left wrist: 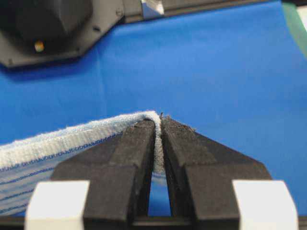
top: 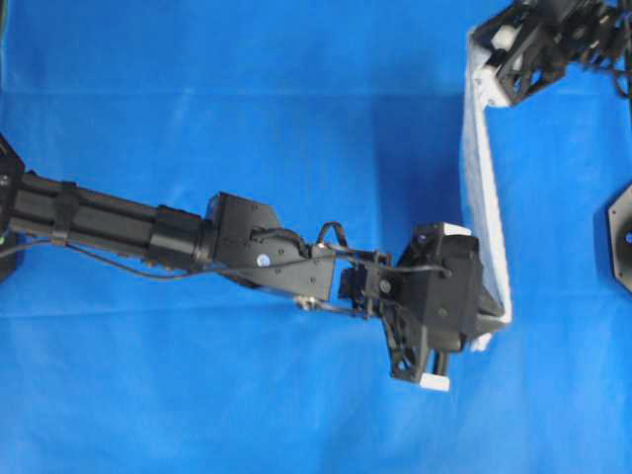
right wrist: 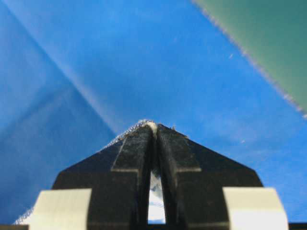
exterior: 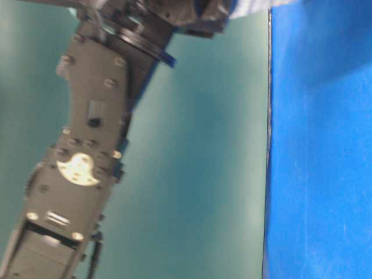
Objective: Fold the blue towel.
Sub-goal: 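Lay the strip vertically on the table and open both grippers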
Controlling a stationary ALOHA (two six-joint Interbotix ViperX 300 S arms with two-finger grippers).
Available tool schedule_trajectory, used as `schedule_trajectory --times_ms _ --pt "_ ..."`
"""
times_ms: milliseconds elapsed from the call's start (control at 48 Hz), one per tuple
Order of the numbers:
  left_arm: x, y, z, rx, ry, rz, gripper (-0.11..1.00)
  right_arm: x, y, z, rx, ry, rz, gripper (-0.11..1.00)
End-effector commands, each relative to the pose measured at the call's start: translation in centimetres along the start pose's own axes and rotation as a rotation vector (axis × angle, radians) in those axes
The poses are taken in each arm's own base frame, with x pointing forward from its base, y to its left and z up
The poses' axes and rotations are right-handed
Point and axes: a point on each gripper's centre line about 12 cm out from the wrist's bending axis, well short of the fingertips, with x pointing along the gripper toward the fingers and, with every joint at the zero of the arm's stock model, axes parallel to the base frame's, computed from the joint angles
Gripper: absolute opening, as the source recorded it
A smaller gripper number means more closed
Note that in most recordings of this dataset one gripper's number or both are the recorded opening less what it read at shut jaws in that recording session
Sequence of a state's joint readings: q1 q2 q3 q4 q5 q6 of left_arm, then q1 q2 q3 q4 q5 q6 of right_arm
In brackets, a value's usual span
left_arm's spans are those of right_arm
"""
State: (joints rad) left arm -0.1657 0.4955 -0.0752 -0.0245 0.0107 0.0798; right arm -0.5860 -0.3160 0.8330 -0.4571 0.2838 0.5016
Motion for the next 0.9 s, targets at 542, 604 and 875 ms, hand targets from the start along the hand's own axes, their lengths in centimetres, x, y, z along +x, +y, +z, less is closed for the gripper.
schedule_trajectory --times_ms 542,604,875 --pt "-5.5 -3.7 -5.8 -0.200 0.158 -0.049 0.03 7.7 4.5 4.4 -0.058 -0.023 0.097 0.05" --pt "-5.7 -3.7 -6.0 -0.200 0.160 -0.049 0.03 7.7 4.7 4.5 -0.061 -0.024 0.101 0.05" --pt "-5.7 -3.2 -6.0 -0.201 0.152 -0.041 0.03 8.0 5.0 4.2 -0.069 -0.015 0.107 0.05"
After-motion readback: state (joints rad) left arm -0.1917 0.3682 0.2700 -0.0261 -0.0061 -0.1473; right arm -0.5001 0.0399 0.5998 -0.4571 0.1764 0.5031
